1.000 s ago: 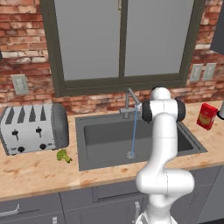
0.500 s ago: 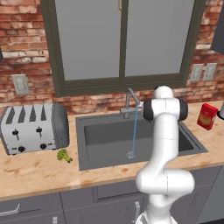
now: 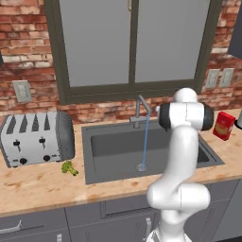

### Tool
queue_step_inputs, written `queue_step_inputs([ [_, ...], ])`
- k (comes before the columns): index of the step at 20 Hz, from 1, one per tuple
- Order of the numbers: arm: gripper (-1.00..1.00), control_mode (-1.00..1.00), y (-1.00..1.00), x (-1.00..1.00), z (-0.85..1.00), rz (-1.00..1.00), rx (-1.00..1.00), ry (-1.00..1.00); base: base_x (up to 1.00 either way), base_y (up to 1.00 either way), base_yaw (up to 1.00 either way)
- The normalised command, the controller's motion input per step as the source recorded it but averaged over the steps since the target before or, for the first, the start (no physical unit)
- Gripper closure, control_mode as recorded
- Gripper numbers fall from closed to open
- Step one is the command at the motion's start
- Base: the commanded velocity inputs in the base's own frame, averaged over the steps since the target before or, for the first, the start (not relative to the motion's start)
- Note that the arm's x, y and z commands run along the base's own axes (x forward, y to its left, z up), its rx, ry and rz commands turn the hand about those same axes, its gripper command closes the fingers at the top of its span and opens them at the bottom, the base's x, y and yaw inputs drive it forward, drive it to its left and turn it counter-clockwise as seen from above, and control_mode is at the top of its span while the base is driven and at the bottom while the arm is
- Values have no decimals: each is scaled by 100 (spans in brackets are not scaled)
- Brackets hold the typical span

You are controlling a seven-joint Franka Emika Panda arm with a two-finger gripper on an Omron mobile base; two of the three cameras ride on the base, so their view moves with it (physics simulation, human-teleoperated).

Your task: Turn on the sink faucet. Then move the broccoli from the counter to the sink. Turn off the sink. Move the vegetable from the sink to the pot next to the stove. Finally move the pot to the front left burner.

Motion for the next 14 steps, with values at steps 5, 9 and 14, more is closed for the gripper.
queue_step_inputs([
  [5, -100, -100, -3, -87, 25, -6, 1, 0, 0, 0, 0],
  [9, -100, -100, 0, -100, 6, -6, 0, 0, 0, 0, 0],
  [14, -100, -100, 4, -100, 2, -6, 0, 0, 0, 0, 0],
])
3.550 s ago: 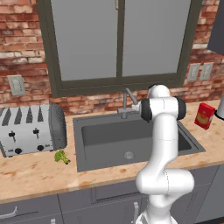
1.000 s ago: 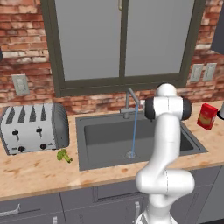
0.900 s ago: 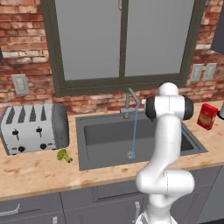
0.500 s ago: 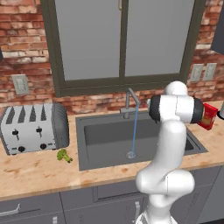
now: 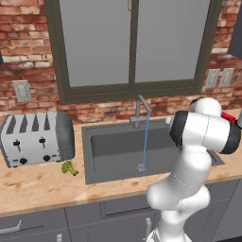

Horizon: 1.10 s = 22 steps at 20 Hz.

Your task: Turn on the sink faucet. Then move the broccoli from the counter to the sink. Turn off the sink. Move the vegetable from the sink to the pot next to the stove. Finally move the pot to the front left burner.

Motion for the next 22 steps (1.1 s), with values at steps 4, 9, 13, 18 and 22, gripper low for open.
queue_step_inputs([
  [4, -100, -100, 5, -100, 12, -3, 0, 0, 0, 0, 0],
  [9, -100, -100, 22, -100, 27, 0, -1, 0, 0, 0, 0],
  [13, -100, -100, 59, -89, 42, 0, -5, 3, 0, 0, 0],
  [18, -100, -100, 87, -62, 53, 0, -9, 11, 0, 0, 0],
  [22, -100, -100, 99, -42, 60, 0, -12, 19, 0, 0, 0],
])
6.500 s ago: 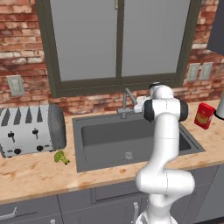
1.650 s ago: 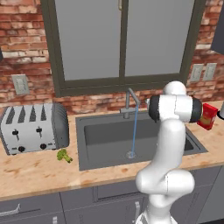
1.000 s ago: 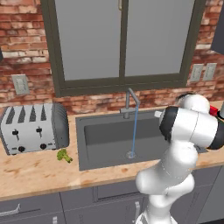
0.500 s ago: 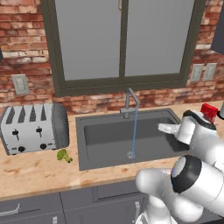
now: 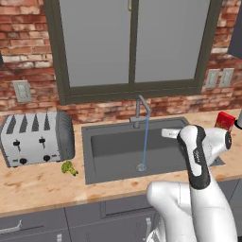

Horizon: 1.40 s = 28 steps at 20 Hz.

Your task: Turn on the sink faucet. Then move the broccoli from the counter to the sink. Turn off the sink. Move the vegetable from the sink to the pot next to the stove. Finally move the pot to the front left burner.

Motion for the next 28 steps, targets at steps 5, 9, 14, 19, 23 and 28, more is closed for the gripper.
queue_step_inputs([
  [5, -100, -100, 100, -30, 60, 0, -14, 23, 0, 0, 0],
  [9, -100, -100, 100, -20, 19, 0, -18, 22, 0, 0, 0],
  [14, -100, -100, 100, -2, -6, 0, -20, 21, 0, 0, 0],
  [19, -100, -100, 92, 1, -32, -2, -18, 18, 0, 0, 0],
  [23, -100, -100, 71, 0, -51, 0, -12, 9, 0, 0, 0],
  [28, -100, -100, 63, 0, -38, 2, -2, 9, 0, 0, 0],
])
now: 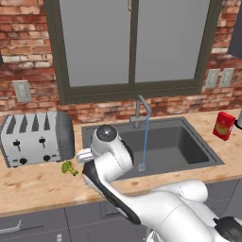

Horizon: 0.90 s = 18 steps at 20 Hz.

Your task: Turn on the sink faucet. Then move the broccoli from the counter to the sink. Turn off the sink. Move the vegetable from the sink to the pot next to the stove. Finally move the pot to the front left burner.

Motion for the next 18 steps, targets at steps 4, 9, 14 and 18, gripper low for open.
queue_step_inputs([
  [4, -100, -100, 50, 0, 1, 4, 0, 27, 0, 0, 0],
  [9, -100, -100, 57, 3, 0, 3, 0, 32, 0, 0, 0],
  [14, -100, -100, 35, 1, -22, 6, 0, 16, 0, 0, 0],
  [18, -100, -100, 20, 2, -39, 8, -3, 4, 0, 0, 0],
])
